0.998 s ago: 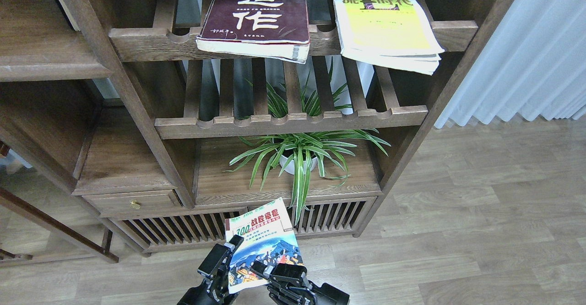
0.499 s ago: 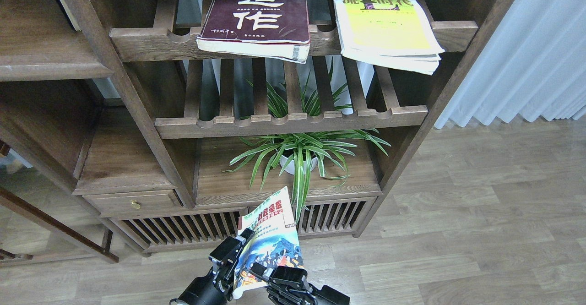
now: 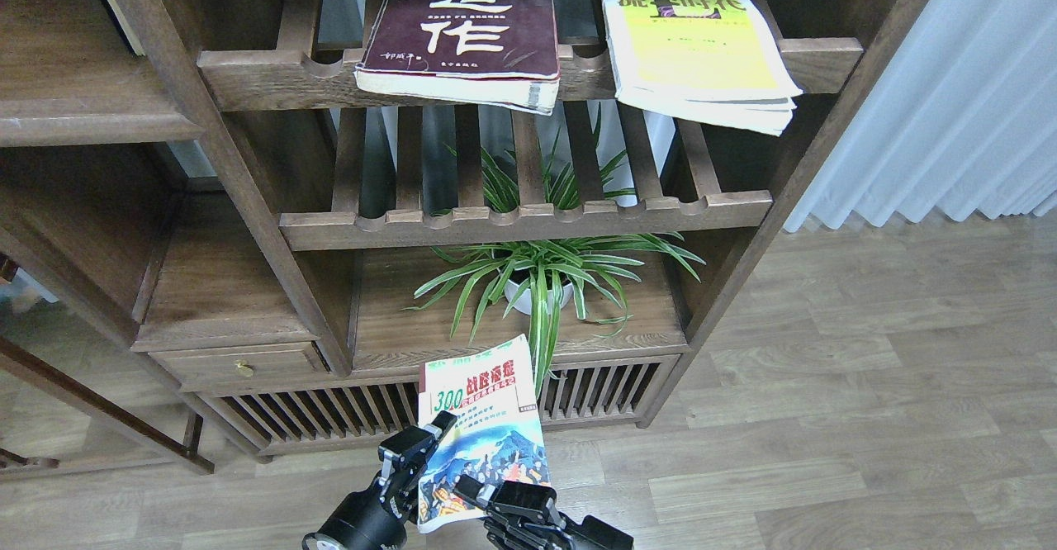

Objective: Organize books on shelf
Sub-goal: 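Carry the colourful book with the left gripper onto the side shelf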

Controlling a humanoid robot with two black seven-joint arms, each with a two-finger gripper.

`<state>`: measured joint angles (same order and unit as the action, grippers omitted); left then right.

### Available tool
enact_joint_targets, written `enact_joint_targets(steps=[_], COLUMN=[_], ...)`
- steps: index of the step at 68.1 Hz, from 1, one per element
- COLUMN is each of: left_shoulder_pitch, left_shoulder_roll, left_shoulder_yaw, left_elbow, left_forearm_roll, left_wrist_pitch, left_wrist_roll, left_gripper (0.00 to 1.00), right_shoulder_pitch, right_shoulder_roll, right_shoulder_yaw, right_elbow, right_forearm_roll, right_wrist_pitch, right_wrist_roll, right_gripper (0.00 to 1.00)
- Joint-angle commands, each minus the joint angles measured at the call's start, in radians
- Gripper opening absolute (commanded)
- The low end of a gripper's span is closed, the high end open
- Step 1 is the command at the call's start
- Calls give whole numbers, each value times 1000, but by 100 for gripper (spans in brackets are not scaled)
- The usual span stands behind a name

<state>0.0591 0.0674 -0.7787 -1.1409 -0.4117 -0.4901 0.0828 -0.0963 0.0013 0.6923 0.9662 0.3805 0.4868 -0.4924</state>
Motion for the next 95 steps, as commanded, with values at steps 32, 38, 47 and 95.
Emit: enact_joint_targets(steps=[32, 38, 47, 95], left_shoulder_pitch=[25, 34, 51, 59], left_shoulder_roll=[456, 535, 655, 1150], left_shoulder_yaw=[-62, -105, -160, -473], left_elbow=[20, 20, 4, -252], left_forearm_roll=[4, 5, 5, 5], left_wrist_pitch=[1, 1, 1, 1], left_wrist_roll=[23, 25, 25, 52], left_gripper=[0, 0, 0, 0], right_shoulder_pitch=[38, 50, 75, 153], right_shoulder_roll=[-1, -1, -1, -1], right_shoulder_yaw=[15, 26, 30, 59], right_elbow=[-116, -119, -138, -165], right_forearm_roll=[-100, -100, -100, -100], right_wrist_pitch=[2, 2, 2, 2], right_wrist_roll=[4, 4, 4, 4], right_gripper=[97, 97, 97, 97])
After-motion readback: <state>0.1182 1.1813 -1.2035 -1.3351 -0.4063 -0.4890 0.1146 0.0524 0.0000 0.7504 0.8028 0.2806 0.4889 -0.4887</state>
